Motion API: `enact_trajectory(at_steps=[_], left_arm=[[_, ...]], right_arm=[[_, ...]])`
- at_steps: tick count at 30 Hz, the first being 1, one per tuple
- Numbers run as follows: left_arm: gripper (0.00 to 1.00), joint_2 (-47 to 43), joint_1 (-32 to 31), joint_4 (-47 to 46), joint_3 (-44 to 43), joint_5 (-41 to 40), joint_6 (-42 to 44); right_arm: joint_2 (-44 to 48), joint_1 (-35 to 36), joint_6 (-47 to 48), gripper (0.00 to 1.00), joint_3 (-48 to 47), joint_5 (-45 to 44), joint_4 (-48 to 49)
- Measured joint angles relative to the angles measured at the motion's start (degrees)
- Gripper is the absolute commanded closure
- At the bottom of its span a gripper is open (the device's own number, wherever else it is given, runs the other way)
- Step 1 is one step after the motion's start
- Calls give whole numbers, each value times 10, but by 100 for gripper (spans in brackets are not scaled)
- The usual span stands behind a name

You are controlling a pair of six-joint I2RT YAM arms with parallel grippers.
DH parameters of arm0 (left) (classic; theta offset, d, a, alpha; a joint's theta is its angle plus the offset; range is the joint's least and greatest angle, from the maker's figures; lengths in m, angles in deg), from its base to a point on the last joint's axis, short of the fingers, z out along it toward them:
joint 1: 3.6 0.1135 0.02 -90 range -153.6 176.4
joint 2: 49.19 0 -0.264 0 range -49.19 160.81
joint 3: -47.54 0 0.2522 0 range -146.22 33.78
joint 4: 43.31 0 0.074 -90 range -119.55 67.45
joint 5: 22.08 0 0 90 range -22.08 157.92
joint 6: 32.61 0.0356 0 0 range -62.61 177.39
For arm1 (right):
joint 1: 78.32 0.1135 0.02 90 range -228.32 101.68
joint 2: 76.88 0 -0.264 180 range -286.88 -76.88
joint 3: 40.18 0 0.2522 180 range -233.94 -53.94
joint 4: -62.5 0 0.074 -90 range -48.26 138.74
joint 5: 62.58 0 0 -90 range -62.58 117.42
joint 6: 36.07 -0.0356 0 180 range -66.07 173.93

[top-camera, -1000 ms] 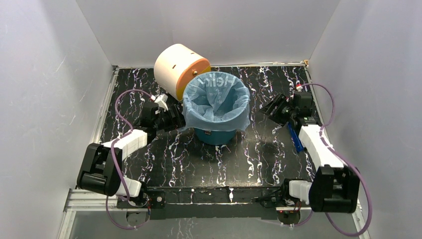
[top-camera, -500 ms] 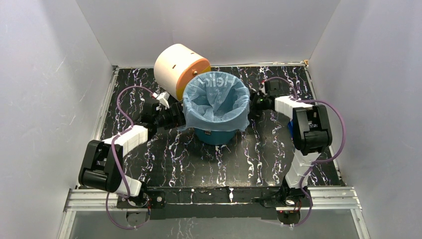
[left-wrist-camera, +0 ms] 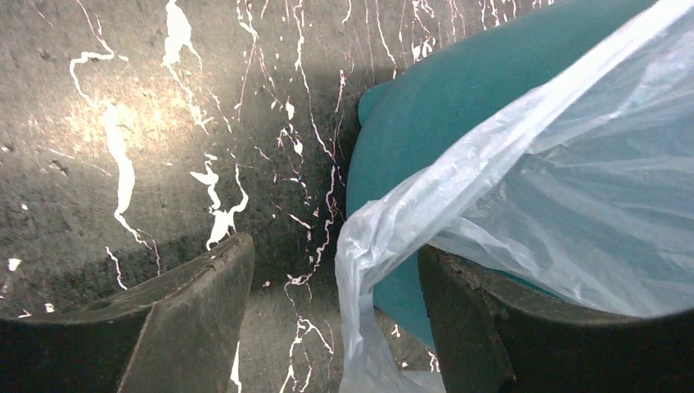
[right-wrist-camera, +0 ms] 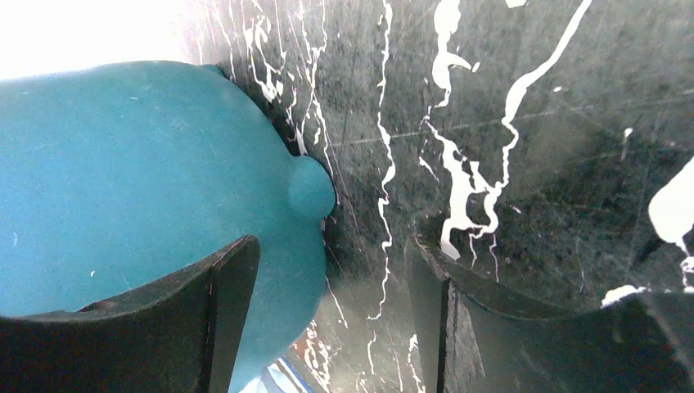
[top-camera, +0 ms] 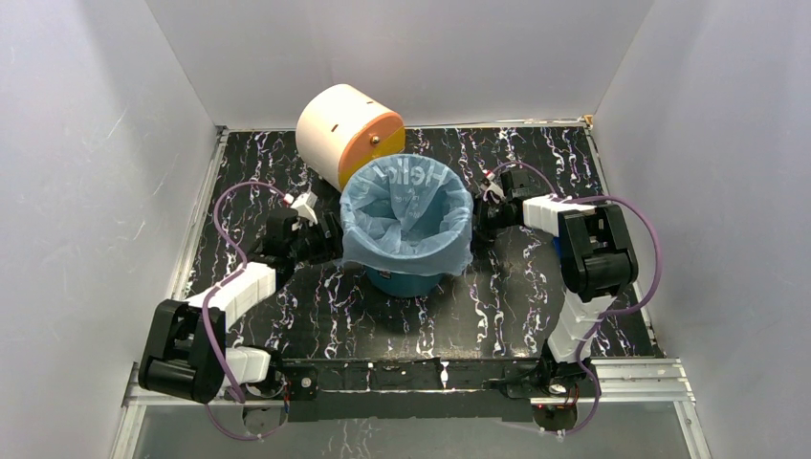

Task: Put the trash bags into the trash bin
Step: Place the trash bag in the trash bin.

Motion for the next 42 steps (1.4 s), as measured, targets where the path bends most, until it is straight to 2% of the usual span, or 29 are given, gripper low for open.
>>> enact_trajectory(at_steps=[12,14,15,16,20,23,26,29,31,33,36,39,42], left_arm=[[31,-17,3,-84,80,37,-67],[31,-29,3,-87,82,40,-72],[31,-39,3,-88,82,44,-75],[31,-48,2,-89,83,48,-77],[31,-68,2,-84,85,56,-78],[29,-81,2,-77,94,51,-83],[32,-93,2,-74,106,46,-90],[33,-92,2,-66,105,44,-85],[33,-90,2,-56,105,44,-80],[33,-88,2,-53,105,44,-81],[33,-88,2,-60,105,46,-82],[33,-87,2,-61,105,46,-82],[33,-87,2,-61,105,46,-82]], right_arm=[[12,9,52,25,-2,9,-50],[12,12,61,30,-4,16,-60],[12,13,64,29,-5,18,-64],[13,15,68,25,-7,14,-70],[38,23,67,20,-9,-98,-108],[93,6,60,20,-9,-181,-127],[161,-13,46,19,-10,-248,-131],[223,-15,26,12,-22,-347,-143],[268,-15,22,11,-31,-385,-148],[311,-16,34,11,-34,-377,-143],[363,-16,49,16,-50,-300,-135],[367,-8,53,20,-97,-200,-136],[343,32,69,24,-157,-156,-147]])
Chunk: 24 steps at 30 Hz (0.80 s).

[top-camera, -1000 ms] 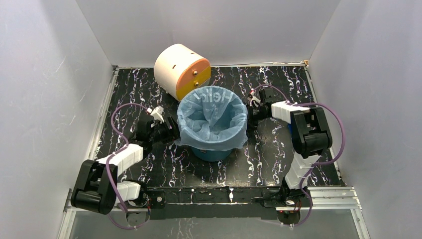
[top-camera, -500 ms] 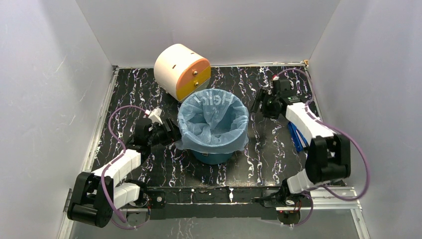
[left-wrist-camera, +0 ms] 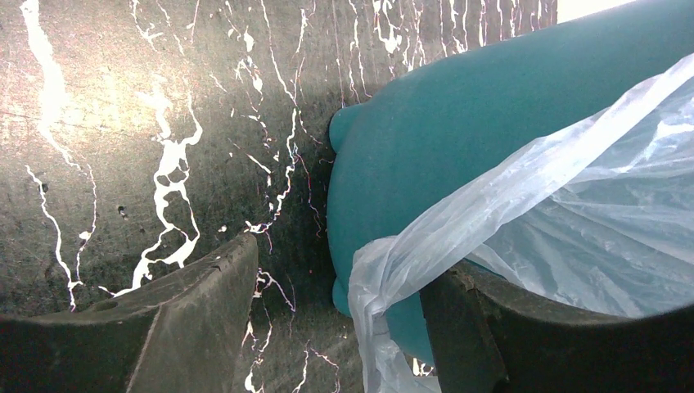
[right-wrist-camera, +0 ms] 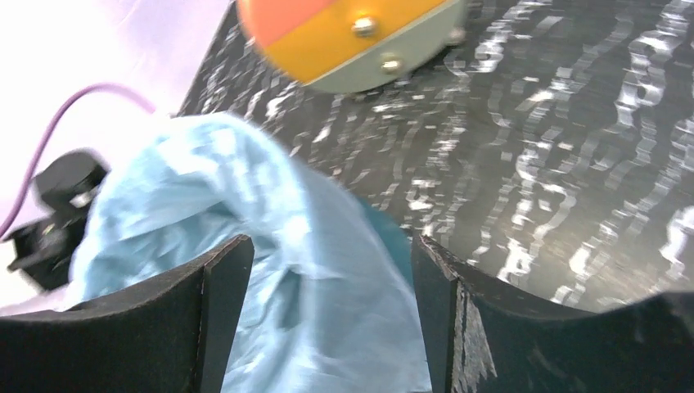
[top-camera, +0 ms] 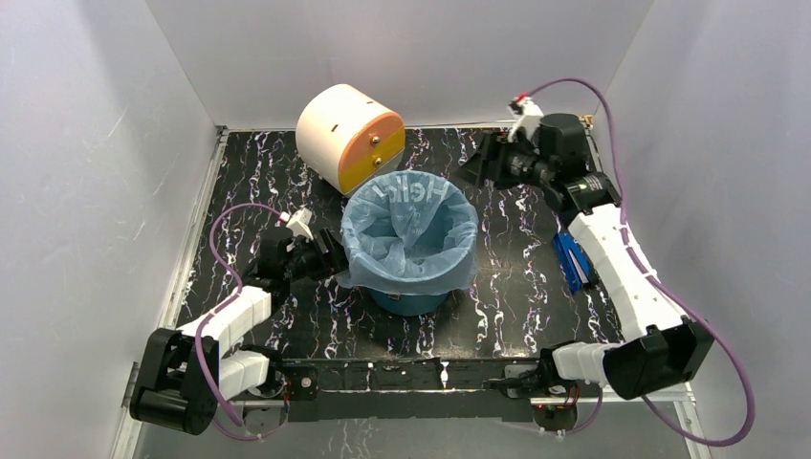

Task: Put the trash bags into the trash bin
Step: Place the trash bag in the trash bin.

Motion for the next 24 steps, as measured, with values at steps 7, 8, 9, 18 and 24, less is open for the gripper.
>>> enact_trajectory(at_steps=[7,8,9,18,24], left_arm=[[33,0,0,2,0,-1,1],[33,0,0,2,0,-1,1],[33,0,0,2,0,-2,1],[32,0,0,4,0,-2,2],[32,0,0,4,0,-2,2]], right_arm=[[-39,174,65,26,-84,-53,-57],[-47,200,76,26,-96,-71,-69],[-58,226,87,25,-108,-86,-81],[-158,370,152,22,-186,-218,-183],[-197,404,174,20,-190,-266,-223]])
